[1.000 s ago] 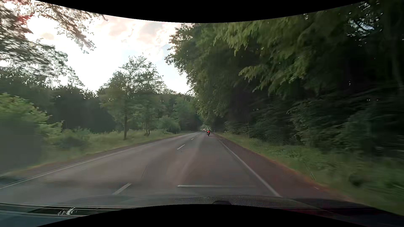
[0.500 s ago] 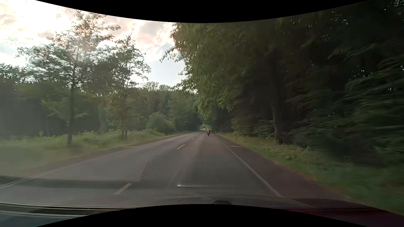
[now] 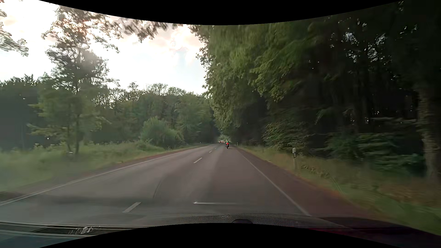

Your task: Follow the waypoints while adhering to traffic rules and regulations

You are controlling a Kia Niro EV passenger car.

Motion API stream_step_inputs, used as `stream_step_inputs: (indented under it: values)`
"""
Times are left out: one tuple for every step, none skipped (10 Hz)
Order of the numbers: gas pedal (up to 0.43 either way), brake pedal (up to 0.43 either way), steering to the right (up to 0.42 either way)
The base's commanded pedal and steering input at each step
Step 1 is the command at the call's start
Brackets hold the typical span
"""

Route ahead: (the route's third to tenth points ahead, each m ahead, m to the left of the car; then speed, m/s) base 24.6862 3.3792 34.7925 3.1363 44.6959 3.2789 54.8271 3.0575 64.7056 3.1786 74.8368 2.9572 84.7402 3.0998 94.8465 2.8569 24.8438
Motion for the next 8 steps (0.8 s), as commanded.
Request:
stream_step_inputs:
  values:
    - [0.378, 0.000, 0.000]
    - [0.378, 0.000, 0.000]
    - [0.378, 0.000, 0.000]
    - [0.378, 0.000, 0.000]
    - [0.378, 0.000, 0.000]
    - [0.378, 0.000, 0.000]
    - [0.378, 0.000, 0.000]
    - [0.378, 0.000, 0.000]
